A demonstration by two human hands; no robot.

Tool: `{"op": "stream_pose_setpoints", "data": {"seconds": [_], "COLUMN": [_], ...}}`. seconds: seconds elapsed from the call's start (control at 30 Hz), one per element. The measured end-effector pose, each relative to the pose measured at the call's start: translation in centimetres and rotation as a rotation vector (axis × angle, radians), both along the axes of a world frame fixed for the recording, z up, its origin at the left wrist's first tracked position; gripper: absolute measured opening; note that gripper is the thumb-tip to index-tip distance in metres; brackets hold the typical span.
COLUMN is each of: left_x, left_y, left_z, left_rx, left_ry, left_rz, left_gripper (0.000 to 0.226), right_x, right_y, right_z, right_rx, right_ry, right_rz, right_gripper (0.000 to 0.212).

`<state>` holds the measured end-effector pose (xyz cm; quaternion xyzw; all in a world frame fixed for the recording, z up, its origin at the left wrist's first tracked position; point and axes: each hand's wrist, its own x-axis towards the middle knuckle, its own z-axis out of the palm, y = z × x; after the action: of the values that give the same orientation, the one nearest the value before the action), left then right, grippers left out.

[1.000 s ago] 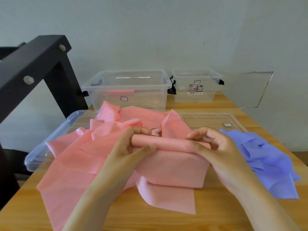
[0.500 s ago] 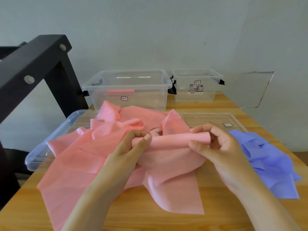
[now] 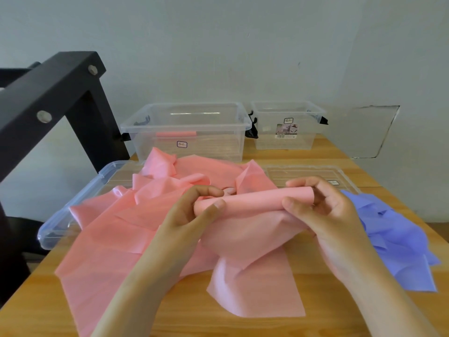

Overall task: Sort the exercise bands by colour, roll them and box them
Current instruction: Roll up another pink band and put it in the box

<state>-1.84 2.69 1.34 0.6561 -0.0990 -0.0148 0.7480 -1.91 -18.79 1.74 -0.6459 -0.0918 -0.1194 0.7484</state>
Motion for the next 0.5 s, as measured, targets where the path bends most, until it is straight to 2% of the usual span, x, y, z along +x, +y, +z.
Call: {"op": "stream_pose_setpoints", "data": {"seconds": [0.13, 0.2, 0.3, 0.5], "left_x": [-0.2, -0.4, -0.2, 0.1], "left_y": [-0.3, -0.5, -0.8, -1.0], "left_z": [0.3, 0.4, -0.1, -0.6], "left_rx": [-0.01, 0.045, 0.175, 0.269], "left_ry": [-0.063, -0.104, -0.155, -0.189], "left_rz": [0.017, 0.047, 0.113, 0.15], "left_gripper": [0.033, 0.031, 0.014, 0.019], "right_x": [-0.1, -0.1, 0.1, 0.1], "right_y": [0.0, -0.1, -0.4, -0.8], "right_z": [0.1, 0.0, -0.3, -0.5], "right_rx": [-0.016, -0.089, -0.196, -0.268], "right_ry": [-0.031, -0.046, -0.04, -0.021], "right_rz": [0.013, -0.024, -0.065, -0.057], "right_gripper": [0.021, 0.025, 0.022, 0.021]}}
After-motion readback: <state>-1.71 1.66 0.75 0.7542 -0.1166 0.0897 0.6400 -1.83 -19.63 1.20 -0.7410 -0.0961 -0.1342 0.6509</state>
